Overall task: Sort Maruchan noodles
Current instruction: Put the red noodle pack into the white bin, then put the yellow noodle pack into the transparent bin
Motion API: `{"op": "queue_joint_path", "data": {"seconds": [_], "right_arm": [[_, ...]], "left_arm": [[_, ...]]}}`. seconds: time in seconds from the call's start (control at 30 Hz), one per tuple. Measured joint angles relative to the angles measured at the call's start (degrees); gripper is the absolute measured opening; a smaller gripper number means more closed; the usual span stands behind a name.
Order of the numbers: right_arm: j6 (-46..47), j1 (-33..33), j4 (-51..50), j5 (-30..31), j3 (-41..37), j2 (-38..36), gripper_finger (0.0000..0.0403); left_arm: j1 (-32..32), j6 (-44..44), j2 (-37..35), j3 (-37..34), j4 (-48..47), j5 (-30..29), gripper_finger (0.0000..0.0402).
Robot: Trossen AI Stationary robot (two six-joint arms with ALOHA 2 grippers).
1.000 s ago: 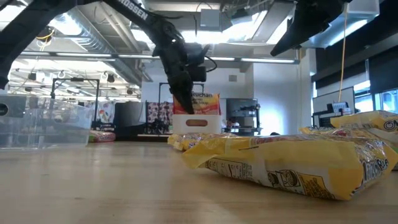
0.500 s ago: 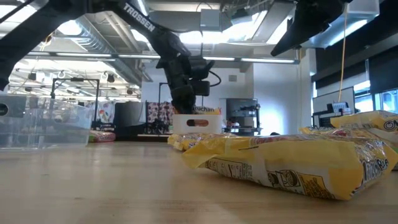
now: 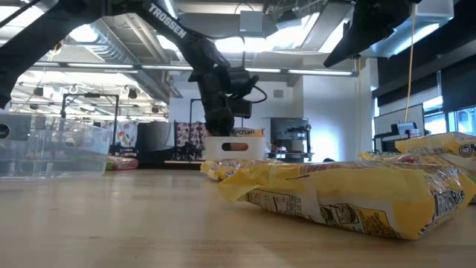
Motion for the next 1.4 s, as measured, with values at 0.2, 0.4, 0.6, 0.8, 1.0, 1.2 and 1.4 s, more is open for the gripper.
{"op": "queue_joint_path", "data": {"seconds": [0.2,0.4,0.6,0.8,1.0,1.2,1.4], "right_arm": [[-0.2,0.0,0.0,-0.6,0.0,0.0,0.0198],[-0.4,0.0,-0.1,-0.9,0.0,0.0,0.0198],[-0.4,0.0,-1.0,-1.0,0.0,0.0,0.0198],[-0.5,0.0,1.7,-4.5,-2.2,-0.1,0.0198],[-1.5,0.0,13.5,-7.9,-10.8,-0.1,0.0198],[-1.0,0.0,22.1,-18.3,-14.5,-0.1,0.0198],[4.8,0.9,24.2,-27.7,-14.5,-0.1,0.0198]], "left_arm": [[-0.9,-0.5,0.3,5.5,-6.9,-3.9,0.0191],[-1.8,-1.3,0.2,16.8,-17.6,-4.2,0.0191],[-3.9,-4.8,-0.5,27.9,-30.3,-4.3,0.0191],[-10.2,-12.8,-7.8,24.8,-28.9,-5.0,0.0191],[-20.8,-27.4,-18.9,9.2,-17.5,-13.9,0.0192],[-33.3,-42.0,-27.3,-8.8,-2.9,-23.6,0.0192],[-43.6,-52.4,-28.5,-19.2,12.6,-27.7,0.0192]]}}
